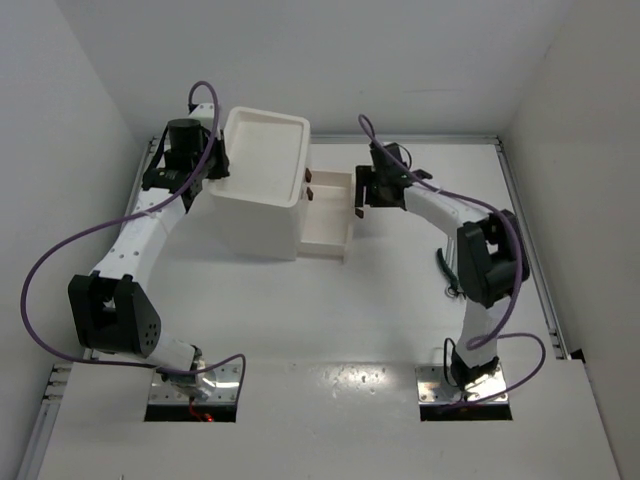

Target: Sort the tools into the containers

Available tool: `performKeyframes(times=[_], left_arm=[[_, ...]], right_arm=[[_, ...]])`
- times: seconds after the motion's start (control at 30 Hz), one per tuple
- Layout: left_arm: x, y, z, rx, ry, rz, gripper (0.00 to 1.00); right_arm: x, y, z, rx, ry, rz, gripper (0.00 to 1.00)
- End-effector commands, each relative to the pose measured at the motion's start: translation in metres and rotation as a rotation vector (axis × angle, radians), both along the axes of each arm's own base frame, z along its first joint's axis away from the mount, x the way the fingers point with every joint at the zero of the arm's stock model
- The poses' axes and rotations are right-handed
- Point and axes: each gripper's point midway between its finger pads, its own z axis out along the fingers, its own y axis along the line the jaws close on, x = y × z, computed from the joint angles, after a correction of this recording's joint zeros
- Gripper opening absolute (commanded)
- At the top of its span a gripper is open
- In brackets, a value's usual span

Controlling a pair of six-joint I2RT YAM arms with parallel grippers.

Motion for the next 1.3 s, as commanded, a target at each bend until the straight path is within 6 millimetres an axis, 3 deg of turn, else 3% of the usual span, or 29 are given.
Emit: performKeyframes(times=[0.0, 0.03, 0.07, 0.1, 0.2, 0.23, 0.3, 0.33, 0.43, 0.57, 0.73, 0.9, 1.1, 1.27], left_arm=[[-0.003, 0.019, -0.012, 0.028, 0.041, 0.071, 0.0], [-0.003, 0.019, -0.012, 0.028, 0.041, 0.071, 0.01], [-0.003, 0.017, -0.012, 0.023, 0.042, 0.062, 0.13], [-0.003, 0.017, -0.012, 0.023, 0.042, 0.062, 0.18], [0.0, 0.012, -0.006, 0.011, 0.024, 0.041, 0.38], [0.0, 0.012, -0.006, 0.011, 0.024, 0.041, 0.43], [0.0, 0.012, -0.006, 0.011, 0.024, 0.041, 0.57], [-0.001, 0.011, 0.002, 0.005, 0.007, 0.033, 0.62], [-0.001, 0.005, 0.002, 0.001, 0.007, 0.016, 0.73], [-0.003, 0.005, 0.016, -0.002, -0.024, 0.016, 0.76], [-0.008, 0.005, 0.02, 0.012, -0.043, 0.019, 0.78], [-0.012, 0.003, 0.027, 0.038, -0.073, 0.021, 0.78], [-0.015, 0.007, 0.031, 0.042, -0.094, 0.039, 0.79], [-0.016, 0.007, 0.031, 0.041, -0.101, 0.039, 0.79]], right_arm=[[0.012, -0.011, 0.075, 0.043, -0.204, 0.043, 0.66], [0.009, -0.016, 0.076, 0.043, -0.216, 0.056, 0.66], [0.007, -0.021, 0.081, 0.023, -0.231, 0.093, 0.66], [0.0, -0.017, 0.096, 0.038, -0.266, 0.137, 0.7], [-0.017, -0.029, 0.095, 0.017, -0.29, 0.249, 0.73], [-0.027, -0.032, 0.091, -0.007, -0.256, 0.284, 0.73], [-0.031, -0.051, 0.079, -0.101, -0.188, 0.329, 0.6], [-0.045, -0.065, 0.063, -0.14, -0.088, 0.314, 0.57], [-0.066, -0.099, 0.048, -0.186, 0.046, 0.323, 0.62], [-0.09, -0.143, 0.043, -0.241, 0.1, 0.281, 0.57], [-0.123, -0.18, 0.047, -0.237, 0.211, 0.212, 0.54], [-0.138, -0.225, 0.045, -0.288, 0.355, 0.091, 0.54], [-0.16, -0.277, 0.024, -0.234, 0.572, -0.1, 0.54], [-0.184, -0.296, -0.003, -0.155, 0.69, -0.187, 0.51]])
